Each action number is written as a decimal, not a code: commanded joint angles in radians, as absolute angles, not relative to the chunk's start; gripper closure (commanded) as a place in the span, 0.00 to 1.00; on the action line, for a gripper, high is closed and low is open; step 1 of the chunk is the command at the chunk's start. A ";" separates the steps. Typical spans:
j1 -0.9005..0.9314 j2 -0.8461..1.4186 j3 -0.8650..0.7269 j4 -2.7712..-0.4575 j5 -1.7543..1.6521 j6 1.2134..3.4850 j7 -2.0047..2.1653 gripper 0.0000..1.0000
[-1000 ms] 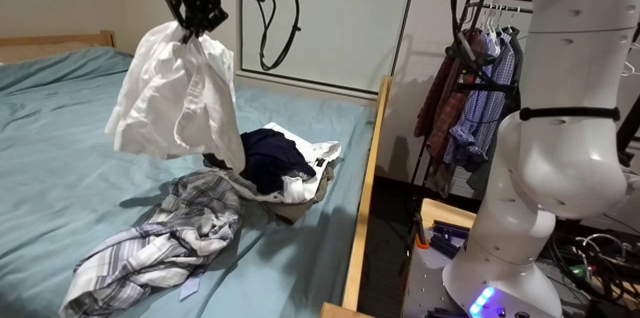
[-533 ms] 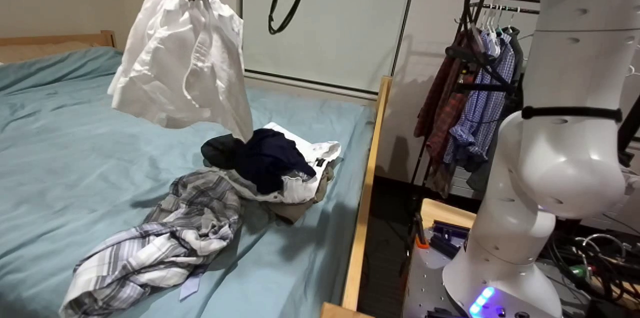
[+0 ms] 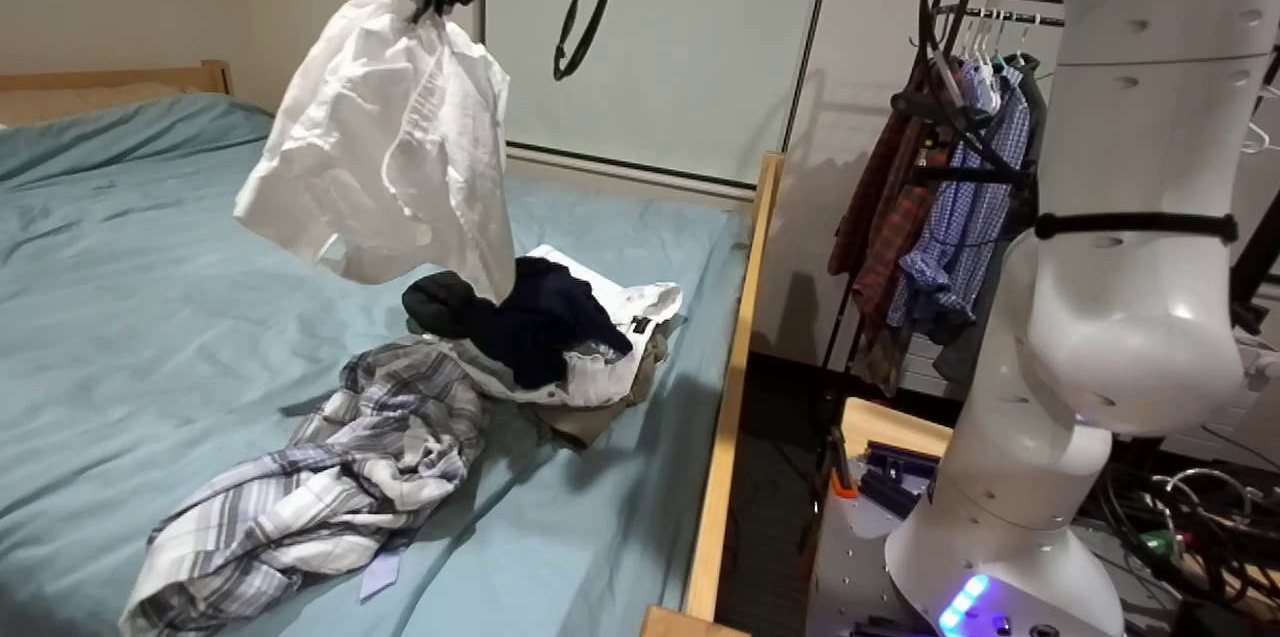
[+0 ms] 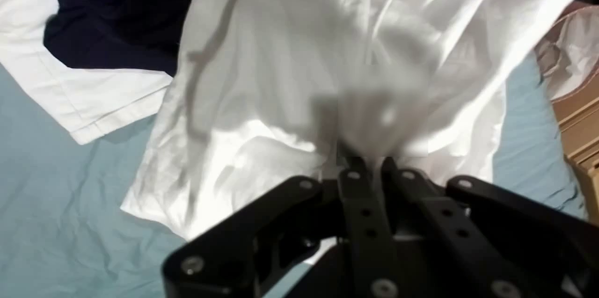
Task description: Move the clothes on the left and pile them on the right
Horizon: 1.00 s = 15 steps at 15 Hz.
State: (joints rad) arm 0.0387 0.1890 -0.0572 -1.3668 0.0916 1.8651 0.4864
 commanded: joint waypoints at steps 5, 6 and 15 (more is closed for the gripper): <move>-0.136 0.218 -0.206 -1.354 0.243 1.820 0.553 0.92; -0.156 0.222 -0.223 -1.360 0.266 1.826 0.566 0.92; -0.190 0.290 -0.237 -1.306 0.269 1.827 0.640 0.92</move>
